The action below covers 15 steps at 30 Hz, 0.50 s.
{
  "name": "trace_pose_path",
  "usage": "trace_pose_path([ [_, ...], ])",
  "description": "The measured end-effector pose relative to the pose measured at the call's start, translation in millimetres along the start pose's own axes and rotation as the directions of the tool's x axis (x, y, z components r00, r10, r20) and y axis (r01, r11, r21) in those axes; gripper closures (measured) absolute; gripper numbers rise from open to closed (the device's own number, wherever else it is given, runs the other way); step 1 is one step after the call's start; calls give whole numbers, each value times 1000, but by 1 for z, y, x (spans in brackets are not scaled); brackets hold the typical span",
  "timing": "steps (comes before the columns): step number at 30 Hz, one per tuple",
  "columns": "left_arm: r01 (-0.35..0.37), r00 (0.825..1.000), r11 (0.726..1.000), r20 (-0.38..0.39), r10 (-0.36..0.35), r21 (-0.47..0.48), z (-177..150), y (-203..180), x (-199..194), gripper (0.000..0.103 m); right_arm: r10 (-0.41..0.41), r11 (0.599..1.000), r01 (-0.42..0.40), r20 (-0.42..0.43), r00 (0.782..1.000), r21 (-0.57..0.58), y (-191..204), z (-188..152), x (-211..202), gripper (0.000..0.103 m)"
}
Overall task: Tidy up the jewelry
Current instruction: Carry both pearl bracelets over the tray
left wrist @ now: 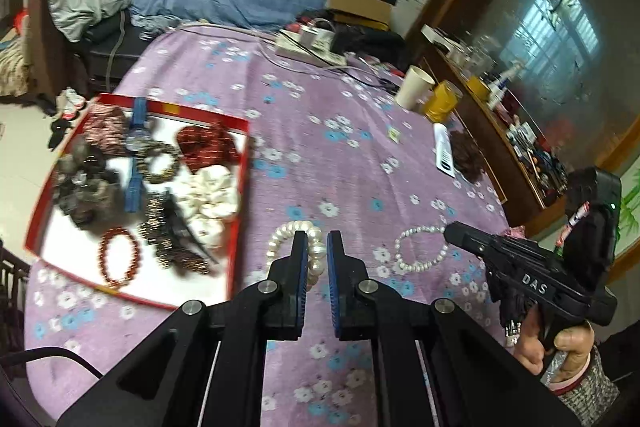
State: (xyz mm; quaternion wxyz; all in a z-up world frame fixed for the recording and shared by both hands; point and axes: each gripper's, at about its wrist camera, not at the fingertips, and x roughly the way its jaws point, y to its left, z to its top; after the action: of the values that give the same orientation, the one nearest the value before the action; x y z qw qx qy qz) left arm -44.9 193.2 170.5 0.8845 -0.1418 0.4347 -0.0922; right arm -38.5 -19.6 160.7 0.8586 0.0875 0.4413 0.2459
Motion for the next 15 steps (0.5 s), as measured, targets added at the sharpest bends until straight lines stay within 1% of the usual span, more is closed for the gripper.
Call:
trace_pose_path([
  [6, -57, 998, 997, 16, 58, -52, -12, 26, -22, 94, 30, 999, -31, -15, 999, -43, 17, -9, 1, 98],
  [8, -87, 996, 994, 15, 88, -68, -17, 36, -28, 94, 40, 998, -42, -22, 999, -56, 23, -14, 4, 98],
  [15, -146, 988, 982, 23, 150, -116, -22, 72, -45, 94, 65, 996, -68, -53, 996, -64, 38, -21, 17, 98],
])
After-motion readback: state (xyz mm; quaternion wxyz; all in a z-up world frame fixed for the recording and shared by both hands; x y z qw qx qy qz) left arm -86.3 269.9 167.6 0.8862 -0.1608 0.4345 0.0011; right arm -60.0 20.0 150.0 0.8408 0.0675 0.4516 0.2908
